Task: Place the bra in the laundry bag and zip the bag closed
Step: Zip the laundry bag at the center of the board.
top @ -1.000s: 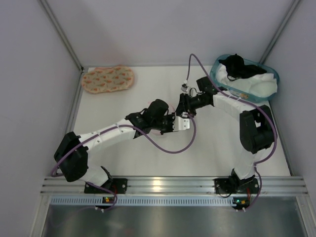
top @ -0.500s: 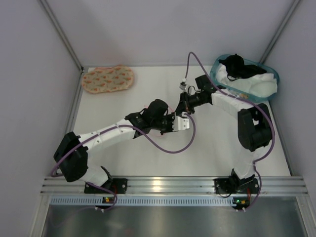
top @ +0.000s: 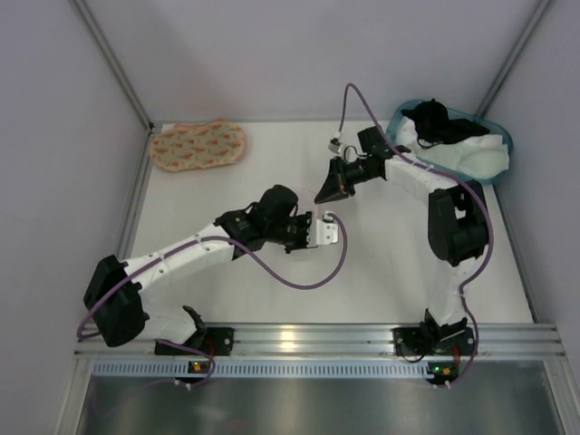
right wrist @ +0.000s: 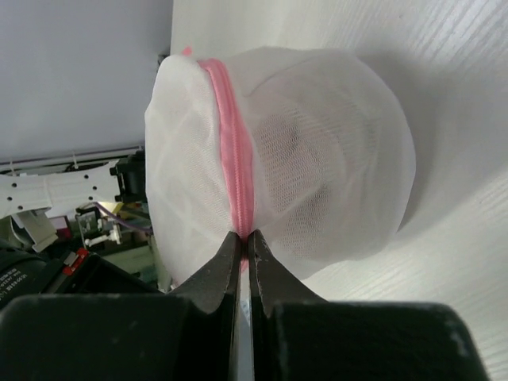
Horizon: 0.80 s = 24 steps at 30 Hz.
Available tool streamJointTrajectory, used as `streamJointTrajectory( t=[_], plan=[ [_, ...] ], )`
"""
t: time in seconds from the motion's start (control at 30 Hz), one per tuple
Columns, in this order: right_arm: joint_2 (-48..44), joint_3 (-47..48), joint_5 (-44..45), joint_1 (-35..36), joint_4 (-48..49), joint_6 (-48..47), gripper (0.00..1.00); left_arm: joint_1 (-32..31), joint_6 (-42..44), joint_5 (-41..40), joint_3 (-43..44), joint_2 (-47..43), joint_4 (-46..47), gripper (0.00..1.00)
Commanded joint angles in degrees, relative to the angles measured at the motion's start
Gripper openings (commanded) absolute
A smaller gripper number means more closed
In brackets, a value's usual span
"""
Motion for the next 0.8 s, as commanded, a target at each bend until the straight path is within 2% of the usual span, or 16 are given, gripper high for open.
streamJointTrajectory(
  t=[0.0,0.13,0.17,0.2,0.23,0.37,0.43,0.5,0.63,0.77],
  plan=[
    [2.16,5.72,0.10,-0.67,3.91,-0.98,0.00,-0.54,-0.48,4.65,-0.34,-2.85,-4.29,0.00],
    [4.62,9.68,-0.95,-0.15,5.14,0.51,0.01,-0.71,-4.77,3.16,0.27,-1.80,-4.47,0.00],
    [4.80,10.29,-1.39,0.03,5.93,1.56,0.08,-0.72,-6.09,2.38,0.62,-0.67,-4.38,0.00],
    [4.45,10.21,-1.31,0.12,6.20,1.92,0.30,-0.72,-8.98,0.37,1.76,-0.05,-4.38,0.00],
    [3.92,10.13,-1.31,0.03,6.03,1.75,0.39,-0.72,-10.23,-0.61,2.47,0.74,-4.38,0.00],
    [-0.37,7.06,0.00,-1.28,2.34,-1.50,0.65,-0.63,-13.66,-3.96,5.98,4.96,-3.68,0.00],
    [-1.70,6.52,0.97,-2.08,-3.36,-6.22,0.68,-0.63,-14.97,-4.84,6.95,5.67,-2.01,0.00],
    [-3.37,5.56,2.12,-2.52,-8.88,-9.40,0.65,-0.63,-15.34,-4.84,7.74,6.37,-1.22,0.00],
    [-6.45,-0.15,0.37,-2.26,-9.97,-10.21,0.60,-0.63,-15.43,-5.98,8.97,7.60,-0.34,0.00],
    [-8.82,-5.68,-0.25,0.81,-8.57,-9.86,0.61,-0.54,-16.48,-7.56,10.55,8.57,1.33,0.00]
  ],
)
